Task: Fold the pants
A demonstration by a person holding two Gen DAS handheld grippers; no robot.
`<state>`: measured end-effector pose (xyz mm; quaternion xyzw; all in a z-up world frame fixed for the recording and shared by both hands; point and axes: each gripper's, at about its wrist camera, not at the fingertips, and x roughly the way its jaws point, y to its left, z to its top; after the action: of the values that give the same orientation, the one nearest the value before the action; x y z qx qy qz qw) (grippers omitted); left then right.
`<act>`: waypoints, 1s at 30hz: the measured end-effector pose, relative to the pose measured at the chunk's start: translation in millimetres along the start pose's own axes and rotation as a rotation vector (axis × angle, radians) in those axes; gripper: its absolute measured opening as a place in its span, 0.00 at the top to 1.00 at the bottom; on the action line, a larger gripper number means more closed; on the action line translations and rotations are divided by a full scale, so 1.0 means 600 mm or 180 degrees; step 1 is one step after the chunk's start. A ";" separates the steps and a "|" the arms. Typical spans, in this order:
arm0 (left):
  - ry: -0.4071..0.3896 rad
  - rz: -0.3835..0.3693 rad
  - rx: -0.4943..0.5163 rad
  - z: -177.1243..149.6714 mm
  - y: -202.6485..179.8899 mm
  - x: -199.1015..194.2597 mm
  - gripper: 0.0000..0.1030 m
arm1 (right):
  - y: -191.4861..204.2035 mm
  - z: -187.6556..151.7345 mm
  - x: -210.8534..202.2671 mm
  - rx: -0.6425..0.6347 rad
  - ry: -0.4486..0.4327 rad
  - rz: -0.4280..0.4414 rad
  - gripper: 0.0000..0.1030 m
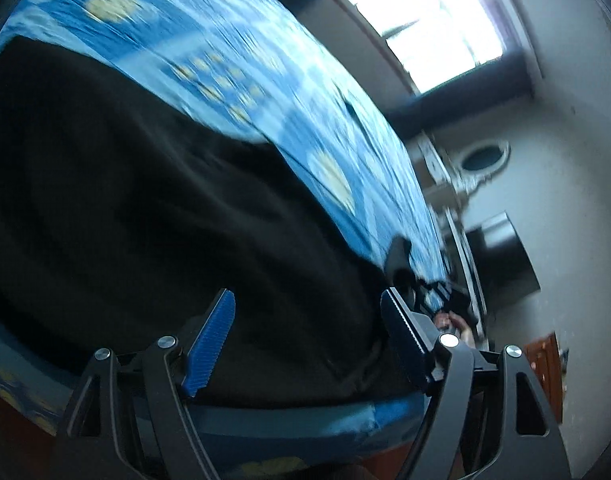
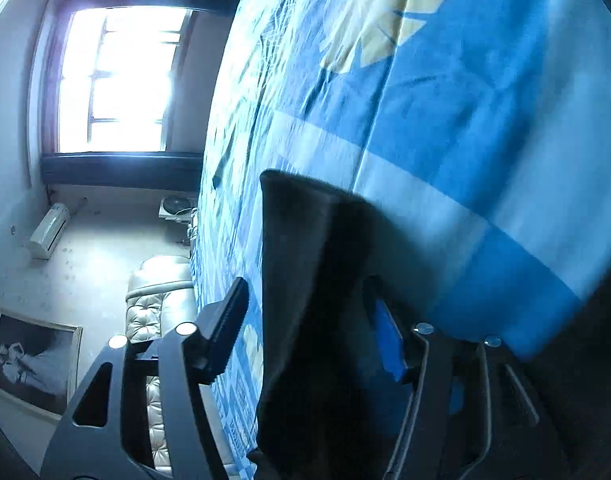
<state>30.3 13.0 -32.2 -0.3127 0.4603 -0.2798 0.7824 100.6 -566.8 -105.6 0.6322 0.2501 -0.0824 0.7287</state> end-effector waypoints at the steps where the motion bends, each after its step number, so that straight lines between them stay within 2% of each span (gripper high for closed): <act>1: 0.0062 -0.0038 0.0016 -0.009 -0.012 0.013 0.28 | 0.000 0.002 0.008 -0.0033 0.0071 -0.0009 0.84; 2: 0.0105 -0.0068 0.0025 -0.014 -0.019 0.023 0.28 | -0.003 0.003 0.010 -0.0078 0.0146 -0.0082 0.94; 7: 0.0319 -0.0295 0.0045 -0.057 -0.074 0.083 0.28 | 0.018 0.011 -0.053 -0.0441 0.0021 0.0061 0.94; 11: 0.0460 -0.0419 -0.0088 -0.095 -0.102 0.123 0.28 | 0.034 0.022 -0.144 -0.0654 -0.0093 0.0185 0.94; 15: 0.0573 -0.0544 -0.0150 -0.145 -0.135 0.159 0.28 | 0.023 0.044 -0.236 -0.0779 -0.0182 0.0198 0.94; 20: 0.0631 -0.0608 -0.0276 -0.180 -0.154 0.187 0.26 | -0.023 0.064 -0.316 -0.0716 -0.0247 0.0120 0.94; 23: 0.0696 -0.0660 -0.0378 -0.193 -0.161 0.205 0.26 | -0.072 0.069 -0.360 -0.0641 -0.0180 0.0080 0.94; 27: 0.0708 -0.0744 -0.0484 -0.200 -0.178 0.225 0.26 | -0.118 0.072 -0.374 -0.0449 -0.0136 0.0152 0.94; 30: 0.0653 -0.0687 -0.0569 -0.197 -0.182 0.245 0.26 | -0.131 0.070 -0.378 -0.0330 -0.0105 0.0272 0.94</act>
<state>-30.2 -191.7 -75.6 -0.3985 0.5245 -0.3506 0.6657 -117.9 -666.7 -65.5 0.6023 0.2148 -0.0486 0.7673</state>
